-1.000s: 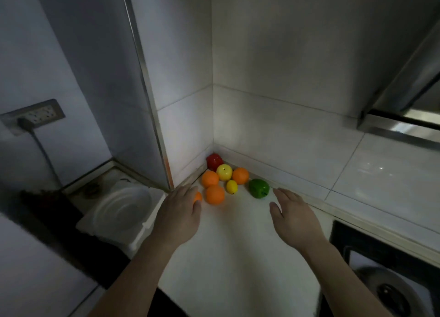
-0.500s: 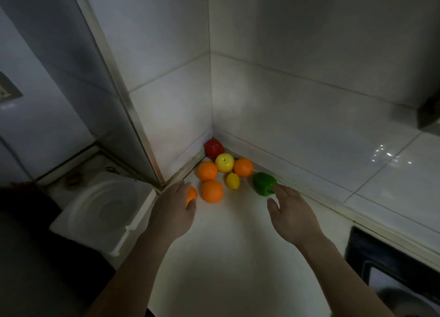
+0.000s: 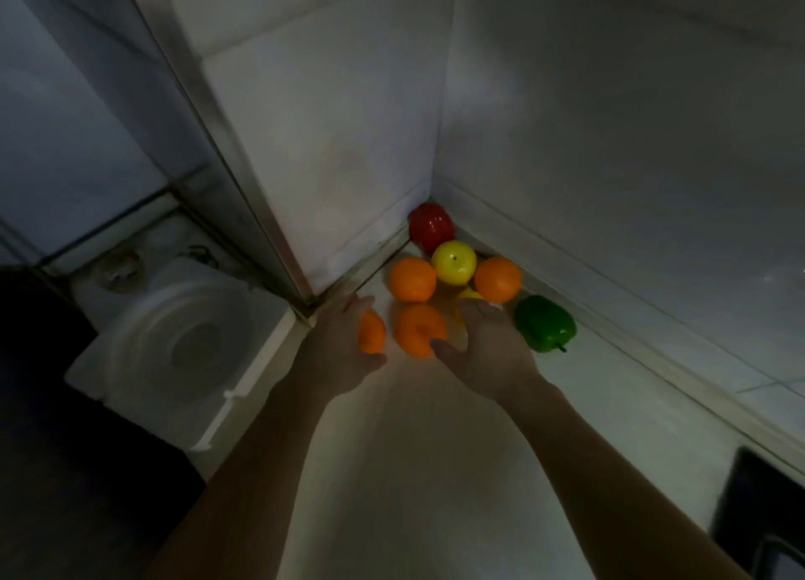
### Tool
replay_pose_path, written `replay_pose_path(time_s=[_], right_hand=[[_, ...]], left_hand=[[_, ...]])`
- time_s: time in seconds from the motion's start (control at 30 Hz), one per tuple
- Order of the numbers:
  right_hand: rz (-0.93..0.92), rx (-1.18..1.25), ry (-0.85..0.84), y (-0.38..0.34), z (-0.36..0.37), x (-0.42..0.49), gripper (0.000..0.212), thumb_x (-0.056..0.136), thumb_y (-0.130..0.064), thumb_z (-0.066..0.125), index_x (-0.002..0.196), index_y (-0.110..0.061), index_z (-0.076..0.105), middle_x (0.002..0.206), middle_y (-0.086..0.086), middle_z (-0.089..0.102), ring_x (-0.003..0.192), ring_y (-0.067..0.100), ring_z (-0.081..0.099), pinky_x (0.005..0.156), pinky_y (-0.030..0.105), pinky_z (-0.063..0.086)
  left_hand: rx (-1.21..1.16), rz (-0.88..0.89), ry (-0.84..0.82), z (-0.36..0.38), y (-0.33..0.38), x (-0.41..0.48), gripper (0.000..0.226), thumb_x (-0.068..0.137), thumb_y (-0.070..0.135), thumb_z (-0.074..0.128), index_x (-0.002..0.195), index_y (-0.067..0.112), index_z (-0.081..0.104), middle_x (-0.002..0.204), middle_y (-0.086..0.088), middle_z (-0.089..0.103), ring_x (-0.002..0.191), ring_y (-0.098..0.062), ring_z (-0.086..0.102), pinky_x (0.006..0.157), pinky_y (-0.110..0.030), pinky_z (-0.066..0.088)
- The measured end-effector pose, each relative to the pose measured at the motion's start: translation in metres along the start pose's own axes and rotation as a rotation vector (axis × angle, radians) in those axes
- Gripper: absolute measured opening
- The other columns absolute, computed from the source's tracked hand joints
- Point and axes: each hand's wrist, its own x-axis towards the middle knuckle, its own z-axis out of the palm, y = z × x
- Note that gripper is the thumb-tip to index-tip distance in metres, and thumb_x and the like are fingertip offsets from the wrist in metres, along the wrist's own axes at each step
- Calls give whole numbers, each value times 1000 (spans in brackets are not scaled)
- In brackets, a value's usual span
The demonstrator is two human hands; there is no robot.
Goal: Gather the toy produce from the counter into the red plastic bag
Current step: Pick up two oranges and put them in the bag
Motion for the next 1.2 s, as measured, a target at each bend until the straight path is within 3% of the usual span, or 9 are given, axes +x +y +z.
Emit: replay_pose_path(time_s=[0.13,0.23,0.47,0.6,0.87,1.0,1.2], right_hand=[[-29,4,-45,6,26,23,76,70,-56,70,131,-18,47,126,6,54,117,26,49,90,39,46],[-17,2,-55,5,39,32,82,67,-54,75,134,-17,45,131,6,50,121,25,45,91,38,44],[6,-12,-95,3,55,39,92,68,-54,75,142,-21,32,146,3,36,132,22,36,98,38,39],[8,43,-82,2,58,39,92,66,-49,77,141,-18,35,142,5,42,129,23,39,99,38,41],[-29,81,21,-4,35,21,89,67,-51,75,140,-17,36,128,5,49,118,23,45,95,37,43],[-67,120,106,-16,9,0,87,66,-52,74,138,-16,40,127,3,50,116,20,47,96,39,44],[-109,146,248,-45,-35,-46,85,67,-46,79,137,-15,42,129,4,49,116,19,46,93,25,36]], left_hand=[[7,-9,-89,12,-9,13,97,68,41,83,147,26,30,155,-1,28,143,-22,25,112,-50,33],[94,28,-75,17,-11,18,96,68,42,82,147,26,30,157,-1,24,145,-23,20,112,-49,31],[160,96,76,27,-20,21,63,73,27,79,129,22,50,143,-1,44,140,-22,29,105,-43,42],[133,80,130,28,-22,19,52,75,21,76,122,22,54,135,-1,50,136,-21,36,97,-33,46],[53,81,208,9,-1,-3,60,74,29,77,128,21,51,133,-2,53,126,-20,48,97,-34,48],[-72,87,263,-14,18,-20,60,72,32,78,125,23,52,126,2,55,118,-17,52,94,-40,51],[-181,169,308,-47,48,-64,62,73,38,75,129,28,49,132,6,51,121,-15,48,96,-39,48]])
